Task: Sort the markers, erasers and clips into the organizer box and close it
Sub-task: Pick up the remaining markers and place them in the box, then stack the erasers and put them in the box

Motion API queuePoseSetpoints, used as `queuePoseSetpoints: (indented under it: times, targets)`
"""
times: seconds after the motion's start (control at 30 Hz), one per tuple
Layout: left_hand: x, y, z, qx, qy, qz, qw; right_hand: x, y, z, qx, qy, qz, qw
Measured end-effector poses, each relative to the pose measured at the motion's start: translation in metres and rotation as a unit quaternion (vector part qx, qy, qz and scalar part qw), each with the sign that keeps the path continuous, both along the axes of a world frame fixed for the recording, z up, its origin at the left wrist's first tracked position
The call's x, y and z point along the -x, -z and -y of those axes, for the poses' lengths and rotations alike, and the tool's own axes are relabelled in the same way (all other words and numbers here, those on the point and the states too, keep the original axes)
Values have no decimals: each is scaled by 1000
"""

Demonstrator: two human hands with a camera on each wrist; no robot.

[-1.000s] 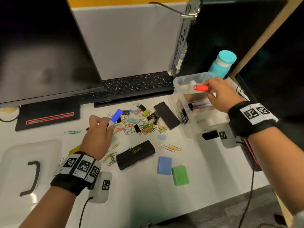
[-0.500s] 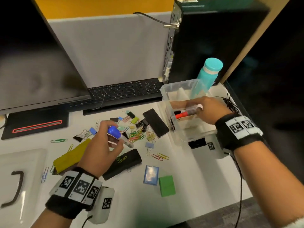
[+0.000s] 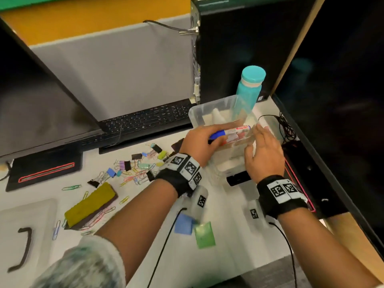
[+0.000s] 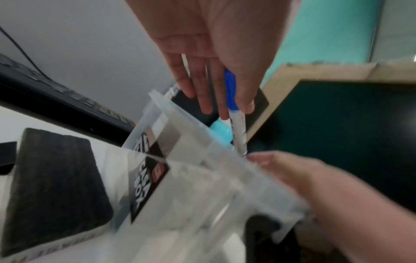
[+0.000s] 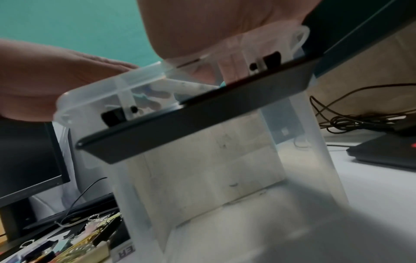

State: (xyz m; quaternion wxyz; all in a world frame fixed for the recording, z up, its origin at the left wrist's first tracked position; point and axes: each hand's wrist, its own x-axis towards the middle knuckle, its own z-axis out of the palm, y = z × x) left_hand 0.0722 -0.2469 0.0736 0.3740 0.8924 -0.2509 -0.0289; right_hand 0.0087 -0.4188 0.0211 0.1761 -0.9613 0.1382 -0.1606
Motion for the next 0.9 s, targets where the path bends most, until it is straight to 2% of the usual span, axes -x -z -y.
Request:
queuePoseSetpoints:
  times: [0.07, 0.17, 0.2, 0.27, 0.4, 0.6, 0.67, 0.77, 0.83, 0.9]
  targets:
    - [-8, 12, 11, -99, 37, 49, 993, 1, 0, 1, 4, -2, -3, 1000]
    - [-14, 21, 19, -278, 80, 60, 956, 1, -1, 0, 3, -1, -3, 1000]
    - [-15, 19, 19, -289, 93, 56, 951, 1, -1, 0, 2, -2, -5, 1000]
    - [-14, 8, 11, -238, 101, 55, 964, 2, 0, 1, 7, -4, -6, 1000]
    - [0, -8, -42, -147, 27, 57, 987, 3, 1, 5, 5, -14, -3, 1000]
    - [50, 22, -158, -219, -92, -40, 971, 7, -8, -7, -22, -18, 19, 999]
    - [69, 37, -188, -259, -112, -68, 957, 11, -20, -29, -16, -66, 59, 996]
    - [92, 53, -214, -297, -121, -118, 940, 22, -26, -78, -40, -216, 80, 972]
    - [101, 60, -223, -312, -117, -147, 931, 29, -16, -114, -42, -312, 38, 948]
    - [103, 66, -228, -319, -120, -179, 923, 31, -1, -146, -21, -386, -57, 921]
